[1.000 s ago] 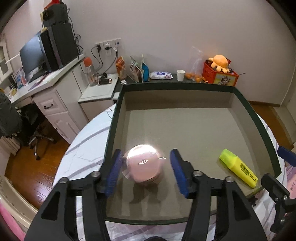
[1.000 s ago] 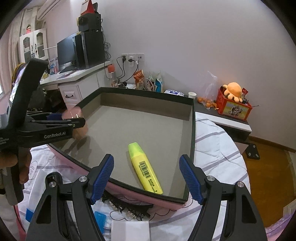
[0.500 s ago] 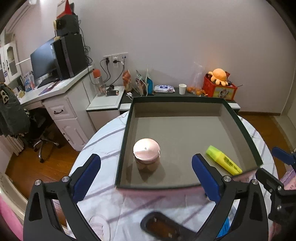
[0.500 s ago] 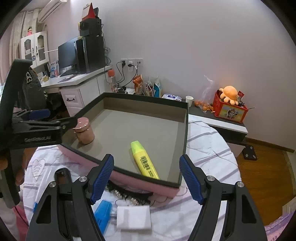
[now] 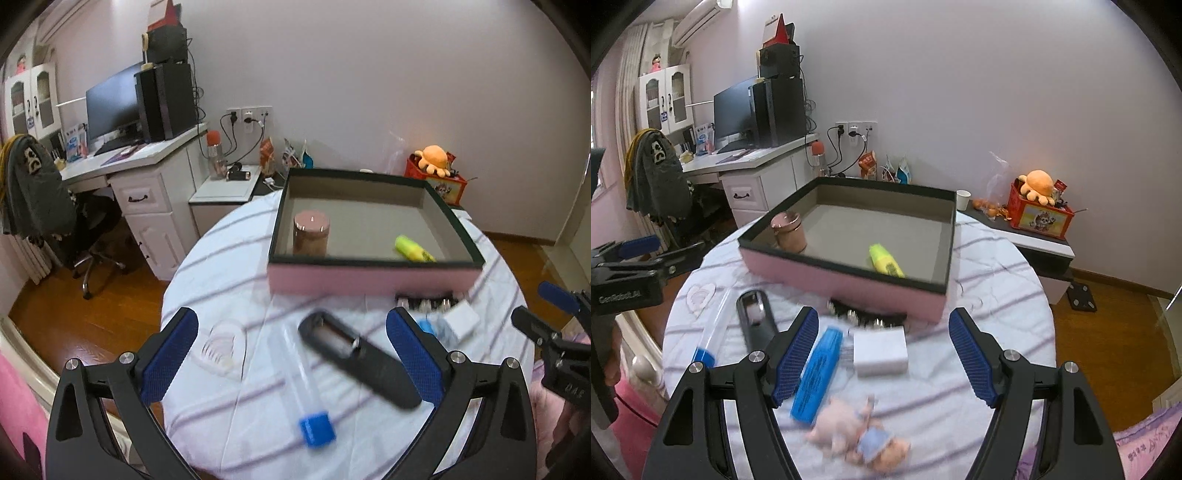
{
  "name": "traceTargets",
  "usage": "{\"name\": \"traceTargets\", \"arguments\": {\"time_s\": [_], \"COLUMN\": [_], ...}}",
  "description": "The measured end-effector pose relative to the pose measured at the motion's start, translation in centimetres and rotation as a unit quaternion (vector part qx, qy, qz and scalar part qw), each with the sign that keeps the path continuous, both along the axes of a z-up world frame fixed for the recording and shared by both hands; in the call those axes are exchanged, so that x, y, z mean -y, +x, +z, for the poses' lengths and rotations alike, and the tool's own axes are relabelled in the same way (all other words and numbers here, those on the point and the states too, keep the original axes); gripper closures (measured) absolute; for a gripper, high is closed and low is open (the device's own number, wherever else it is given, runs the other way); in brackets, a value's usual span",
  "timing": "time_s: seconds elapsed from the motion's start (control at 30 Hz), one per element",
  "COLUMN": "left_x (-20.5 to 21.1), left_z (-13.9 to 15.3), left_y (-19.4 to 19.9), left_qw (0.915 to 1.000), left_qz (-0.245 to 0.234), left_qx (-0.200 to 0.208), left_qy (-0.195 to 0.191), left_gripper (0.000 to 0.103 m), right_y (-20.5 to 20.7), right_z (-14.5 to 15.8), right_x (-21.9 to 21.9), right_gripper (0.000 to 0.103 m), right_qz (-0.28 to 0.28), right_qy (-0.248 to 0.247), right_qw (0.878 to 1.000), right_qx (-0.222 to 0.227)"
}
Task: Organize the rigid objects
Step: 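Reach the right gripper to the small doll figure and grasp it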
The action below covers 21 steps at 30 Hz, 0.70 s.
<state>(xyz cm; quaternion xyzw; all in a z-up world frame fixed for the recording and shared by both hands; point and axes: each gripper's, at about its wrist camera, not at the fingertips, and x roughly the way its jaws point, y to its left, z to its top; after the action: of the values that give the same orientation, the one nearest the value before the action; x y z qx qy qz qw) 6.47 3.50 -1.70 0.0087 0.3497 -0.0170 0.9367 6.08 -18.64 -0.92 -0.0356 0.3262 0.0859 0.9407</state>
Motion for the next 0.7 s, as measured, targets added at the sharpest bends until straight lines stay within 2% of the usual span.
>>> {"name": "traceTargets", "arguments": {"time_s": [0.2,0.33,0.7], "left_x": [-0.6,0.2,1.9], "left_z": [-2.0,-3.2,-4.9], "left_y": [-2.8,-4.1,-5.1], "left_qw": [0.9998,0.9995,0.9983], "left_qz": [0.006,-0.006,-0.025], "left_qx": [-0.02,-0.03,-0.05], "left_qy": [-0.006,0.004,0.016], "left_gripper": [0.0,0.0,0.0], "right_y": [-2.9,-4.0,-4.7], "right_z": [-1.3,-3.1,-7.0], "right_x": [-0.1,-0.1,0.5], "right_gripper": [0.028,0.028,0.028], "right_qz": [-0.002,-0.002,-0.01], "right_qy": [0.001,0.001,-0.025], "right_qw": [1.0,0.999,0.997], "right_qx": [-0.012,-0.034,-0.067]}}
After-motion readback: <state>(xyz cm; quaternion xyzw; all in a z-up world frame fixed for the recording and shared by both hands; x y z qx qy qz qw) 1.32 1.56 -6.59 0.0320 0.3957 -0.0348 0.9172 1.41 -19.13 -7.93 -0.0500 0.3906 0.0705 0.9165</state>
